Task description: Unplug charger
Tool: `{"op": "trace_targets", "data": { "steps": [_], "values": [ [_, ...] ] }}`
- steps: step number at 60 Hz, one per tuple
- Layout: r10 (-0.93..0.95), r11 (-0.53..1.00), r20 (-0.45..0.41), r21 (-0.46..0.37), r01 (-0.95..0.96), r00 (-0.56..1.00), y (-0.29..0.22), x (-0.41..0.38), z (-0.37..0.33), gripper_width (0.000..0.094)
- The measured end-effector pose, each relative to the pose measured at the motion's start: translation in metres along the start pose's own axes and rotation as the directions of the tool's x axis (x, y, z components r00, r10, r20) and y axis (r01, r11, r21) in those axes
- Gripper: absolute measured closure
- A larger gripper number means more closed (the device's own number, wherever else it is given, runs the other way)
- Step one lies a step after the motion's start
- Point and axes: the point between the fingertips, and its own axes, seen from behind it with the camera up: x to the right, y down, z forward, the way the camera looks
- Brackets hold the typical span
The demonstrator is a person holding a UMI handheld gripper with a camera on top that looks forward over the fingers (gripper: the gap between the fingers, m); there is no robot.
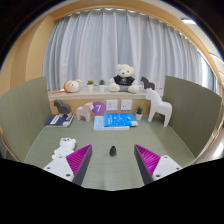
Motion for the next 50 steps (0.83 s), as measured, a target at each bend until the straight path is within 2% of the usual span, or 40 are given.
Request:
{"op": "trace_targets", "data": {
  "steps": [12,22,32,50],
  "values": [
    [0.021,1.0,-0.003,-0.015,-0.021,1.0,0.031,-0.005,-0.073,0.0079],
    [0.02,0.999,-0.019,-0.041,-0.021,1.0,0.057,0.004,-0.108,0.0081],
    [0.014,0.998,-0.039,-0.057,-0.016,0.999,0.073,0.011,-0.127,0.008],
    [-0.009,0.998,-0.015,-0.06,0.008,1.0,0.077,0.006,-0.143,0.0081]
  ]
}}
